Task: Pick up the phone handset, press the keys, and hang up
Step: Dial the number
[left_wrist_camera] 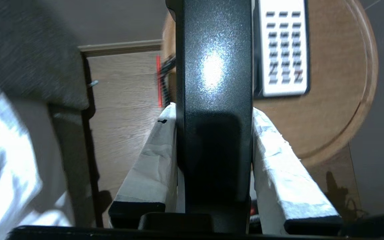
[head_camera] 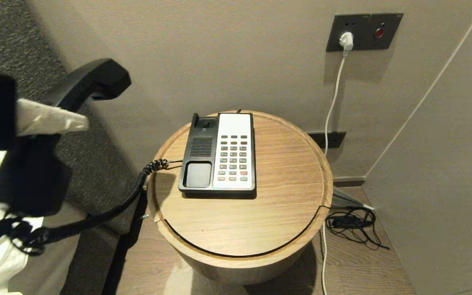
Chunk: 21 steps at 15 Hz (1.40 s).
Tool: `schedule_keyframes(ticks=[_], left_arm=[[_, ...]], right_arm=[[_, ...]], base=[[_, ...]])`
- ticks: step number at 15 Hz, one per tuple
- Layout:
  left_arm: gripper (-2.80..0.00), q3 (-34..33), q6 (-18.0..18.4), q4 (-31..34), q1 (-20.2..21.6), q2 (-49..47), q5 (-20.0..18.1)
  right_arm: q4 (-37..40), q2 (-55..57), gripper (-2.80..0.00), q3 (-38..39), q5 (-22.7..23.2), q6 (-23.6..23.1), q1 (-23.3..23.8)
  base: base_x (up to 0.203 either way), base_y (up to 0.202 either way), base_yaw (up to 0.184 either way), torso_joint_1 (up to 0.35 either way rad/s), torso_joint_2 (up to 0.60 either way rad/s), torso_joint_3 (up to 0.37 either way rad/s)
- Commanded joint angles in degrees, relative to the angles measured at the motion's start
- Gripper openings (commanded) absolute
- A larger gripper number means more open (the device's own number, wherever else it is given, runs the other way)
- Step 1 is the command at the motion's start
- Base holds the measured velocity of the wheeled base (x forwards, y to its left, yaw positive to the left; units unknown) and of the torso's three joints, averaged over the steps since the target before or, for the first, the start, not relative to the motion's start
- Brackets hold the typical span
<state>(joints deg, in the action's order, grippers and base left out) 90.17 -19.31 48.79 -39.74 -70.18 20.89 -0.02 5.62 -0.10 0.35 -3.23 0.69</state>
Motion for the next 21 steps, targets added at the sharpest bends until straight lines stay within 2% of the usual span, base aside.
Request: schedule_keyframes(ticks=[1, 3, 4, 6, 8, 11, 13, 15, 18, 19, 21], left_arm=[[-2.8, -6.81, 0.44, 0.23, 0.79, 12.06, -0.54], [-2.8, -11.7, 1.37, 0.06, 3.03, 17.68, -2.72], [-2.8, -13.54, 1.57, 0.05, 4.88, 19.71, -4.65], [-2.8, -13.48, 1.71, -0.12, 7.12, 20.44, -9.25], [-2.8, -11.29, 2.38, -0.25, 7.42, 19.1, -11.08], [-2.8, -13.3, 1.2, -0.13, 8.11, 19.44, -16.5], [-2.8, -13.79, 0.07, -0.36, 8.89, 19.29, -16.76], [-2.8, -13.96, 0.06, -0.37, 8.89, 19.38, -16.85], [-2.8, -14.53, -0.03, -0.3, 8.89, 19.44, -16.84], [-2.8, -15.68, -0.03, -0.46, 8.89, 19.54, -16.91], [-2.8, -16.32, -0.04, -0.53, 8.89, 19.71, -16.79]], right_arm=[[-0.14, 0.09, -2.8, -0.02, -0.16, 1.07, 0.01], [2.65, 0.08, -2.8, -2.93, -0.56, 2.25, 0.01], [5.64, 0.07, -2.8, -7.33, -0.55, 2.36, 0.01], [18.94, 0.54, -2.8, -23.21, 0.8, 2.57, 0.01], [27.31, 6.44, -2.8, -38.6, 2.75, 4.4, 0.02], [30.79, 28.88, -2.8, -54.47, 5.17, 9.76, 0.01], [31.21, 47.43, -2.8, -64.69, 7.37, 12.39, -1.42], [31.96, 62.24, -2.8, -71.43, 9.12, 16.39, -8.05], [31.25, 78.81, -2.8, -77.18, 10.49, 24.42, -24.84], [30.41, 83.45, -2.8, -79.14, 9.97, 26.13, -29.61], [29.35, 90.6, -2.8, -83.37, 6.93, 28.68, -35.05]], base=[[0.0, 0.0, 0.0, 0.0, 0.0, 0.0], [0.0, 0.0, 0.0, 0.0, 0.0, 0.0], [0.0, 0.0, 0.0, 0.0, 0.0, 0.0], [0.0, 0.0, 0.0, 0.0, 0.0, 0.0], [0.0, 0.0, 0.0, 0.0, 0.0, 0.0], [0.0, 0.0, 0.0, 0.0, 0.0, 0.0], [0.0, 0.0, 0.0, 0.0, 0.0, 0.0], [0.0, 0.0, 0.0, 0.0, 0.0, 0.0], [0.0, 0.0, 0.0, 0.0, 0.0, 0.0], [0.0, 0.0, 0.0, 0.0, 0.0, 0.0], [0.0, 0.0, 0.0, 0.0, 0.0, 0.0]])
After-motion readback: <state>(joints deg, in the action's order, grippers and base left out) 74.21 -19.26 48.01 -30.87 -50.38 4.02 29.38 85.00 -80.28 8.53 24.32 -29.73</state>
